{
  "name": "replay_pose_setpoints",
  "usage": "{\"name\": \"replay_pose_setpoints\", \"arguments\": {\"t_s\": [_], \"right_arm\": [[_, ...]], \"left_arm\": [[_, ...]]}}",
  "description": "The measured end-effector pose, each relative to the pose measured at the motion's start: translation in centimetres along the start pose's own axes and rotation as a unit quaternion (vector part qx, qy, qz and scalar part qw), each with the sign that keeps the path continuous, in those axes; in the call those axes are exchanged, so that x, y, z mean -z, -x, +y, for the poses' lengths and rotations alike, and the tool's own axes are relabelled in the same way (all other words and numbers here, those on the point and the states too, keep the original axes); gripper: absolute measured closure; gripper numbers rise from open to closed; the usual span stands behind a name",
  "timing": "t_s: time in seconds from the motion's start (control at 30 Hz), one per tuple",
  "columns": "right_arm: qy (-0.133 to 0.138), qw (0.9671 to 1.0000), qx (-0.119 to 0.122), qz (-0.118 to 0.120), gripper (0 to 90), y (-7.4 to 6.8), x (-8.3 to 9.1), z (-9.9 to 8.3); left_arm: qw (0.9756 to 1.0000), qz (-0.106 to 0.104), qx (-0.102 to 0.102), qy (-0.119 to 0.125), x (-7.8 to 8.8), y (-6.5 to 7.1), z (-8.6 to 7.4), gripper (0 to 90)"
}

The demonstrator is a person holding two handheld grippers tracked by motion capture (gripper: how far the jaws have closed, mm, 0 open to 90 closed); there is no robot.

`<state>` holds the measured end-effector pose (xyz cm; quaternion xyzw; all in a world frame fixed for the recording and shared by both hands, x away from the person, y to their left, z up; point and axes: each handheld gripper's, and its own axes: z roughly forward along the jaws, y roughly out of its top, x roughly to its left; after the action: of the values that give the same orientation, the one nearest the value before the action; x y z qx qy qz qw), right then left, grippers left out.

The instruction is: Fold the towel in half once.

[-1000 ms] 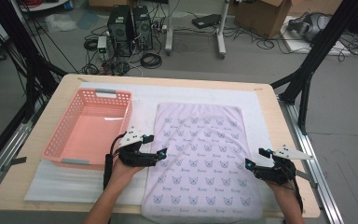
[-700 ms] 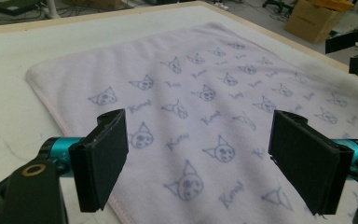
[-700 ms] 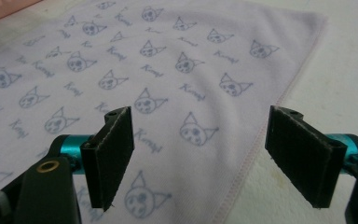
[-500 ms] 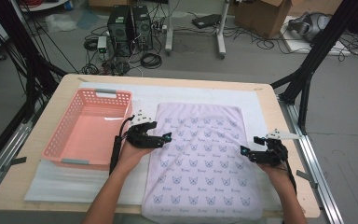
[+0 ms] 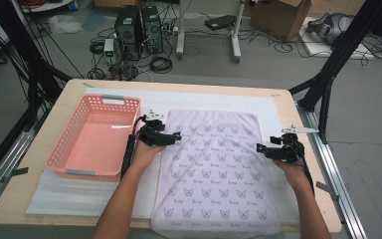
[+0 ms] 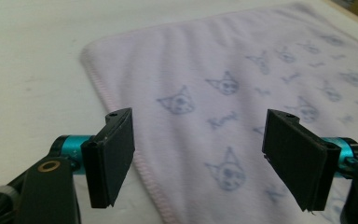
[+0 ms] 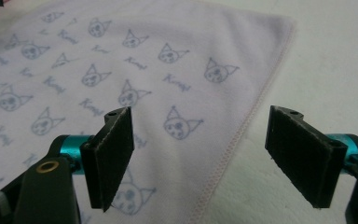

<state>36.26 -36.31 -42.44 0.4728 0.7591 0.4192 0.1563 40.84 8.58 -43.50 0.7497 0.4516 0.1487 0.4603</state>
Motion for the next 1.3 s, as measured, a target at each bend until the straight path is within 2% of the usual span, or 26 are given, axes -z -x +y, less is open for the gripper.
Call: {"name": "replay_pose_setpoints", "arguments": {"t_s": [0.07,0.17,0.3,0.33,0.4,0.47,0.57,0.63,0.7,0.77,0.83,0.87,0.97,1.03,1.07,1.1,1.13,1.17,1.2,1.3], "right_arm": [[-0.009,0.9999,-0.005,-0.003,22.7,0.3,-0.6,0.1],[-0.017,0.9995,-0.016,-0.02,24.4,0.6,-1.4,0.2],[-0.032,0.9984,-0.022,-0.041,30.2,1.0,-2.4,0.5],[-0.038,0.998,-0.025,-0.043,32.2,1.1,-2.6,0.6],[-0.047,0.9973,-0.028,-0.049,35.9,1.2,-3.1,0.5],[-0.052,0.9966,-0.031,-0.056,39.2,1.2,-3.4,0.5],[-0.056,0.995,-0.022,-0.08,50.7,1.0,-3.6,0.7],[-0.064,0.9933,-0.005,-0.096,55.7,0.7,-3.7,0.9],[-0.063,0.9935,0.002,-0.095,65.2,0.5,-3.8,0.9],[-0.063,0.9937,0.003,-0.093,71.2,0.4,-3.9,1.0],[-0.067,0.994,0.003,-0.087,81.6,0.1,-4.0,1.0],[-0.067,0.9944,0.003,-0.081,85.2,0.1,-4.0,1.1],[-0.078,0.9924,0.014,-0.094,87.7,-0.3,-4.2,1.5],[-0.079,0.9895,0.022,-0.119,88.0,-0.5,-4.3,1.7],[-0.076,0.9889,0.019,-0.126,88.0,-0.4,-4.2,1.9],[-0.065,0.9897,0.008,-0.127,88.0,-0.2,-4.1,2.0],[-0.05,0.9911,-0.003,-0.123,88.0,0.0,-3.9,2.2],[-0.038,0.9923,-0.013,-0.117,88.0,0.3,-3.7,2.4],[-0.017,0.9934,-0.017,-0.112,88.0,0.4,-3.3,2.6],[0.007,0.9942,-0.03,-0.103,88.0,0.6,-2.7,3.1]], "left_arm": [[0.9998,0.017,0.006,-0.01,-0.4,-0.4,-0.2,26.2],[0.9994,0.025,0.002,-0.025,-1.0,-0.6,-0.2,27.1],[0.999,0.021,0.002,-0.038,-1.9,-0.6,-0.4,32.1],[0.9989,0.023,-0.014,-0.039,-2.0,-0.6,-0.5,32.7],[0.9988,0.025,-0.015,-0.039,-2.0,-0.6,-0.5,34.0],[0.9981,0.03,-0.031,-0.044,-1.8,-0.7,-0.5,40.6],[0.9972,0.039,-0.044,-0.047,-1.7,-0.6,-0.6,48.9],[0.9959,0.05,-0.061,-0.046,-1.7,-0.2,-0.7,50.8],[0.996,0.044,-0.063,-0.045,-1.7,-0.2,-0.7,55.9],[0.9965,0.035,-0.062,-0.044,-1.6,-0.2,-0.7,64.7],[0.9973,0.029,-0.051,-0.044,-1.6,-0.2,-0.7,73.6],[0.9978,0.02,-0.043,-0.047,-1.6,-0.3,-0.7,84.1],[0.998,0.026,-0.034,-0.047,-1.6,-0.2,-0.6,86.9],[0.9981,0.047,-0.019,-0.034,-1.4,-0.4,-0.3,87.2],[0.9983,0.053,-0.008,-0.023,-1.1,-0.7,0.0,87.2],[0.998,0.062,-0.001,-0.004,-0.8,-0.8,0.2,87.4],[0.9972,0.074,-0.003,0.011,-0.4,-1.0,0.5,87.7],[0.9971,0.074,0.0,0.017,-0.1,-1.3,0.8,87.7],[0.9973,0.072,-0.003,0.012,0.0,-1.4,1.1,87.7],[0.9976,0.065,-0.012,0.022,0.4,-1.3,1.4,87.8]]}}
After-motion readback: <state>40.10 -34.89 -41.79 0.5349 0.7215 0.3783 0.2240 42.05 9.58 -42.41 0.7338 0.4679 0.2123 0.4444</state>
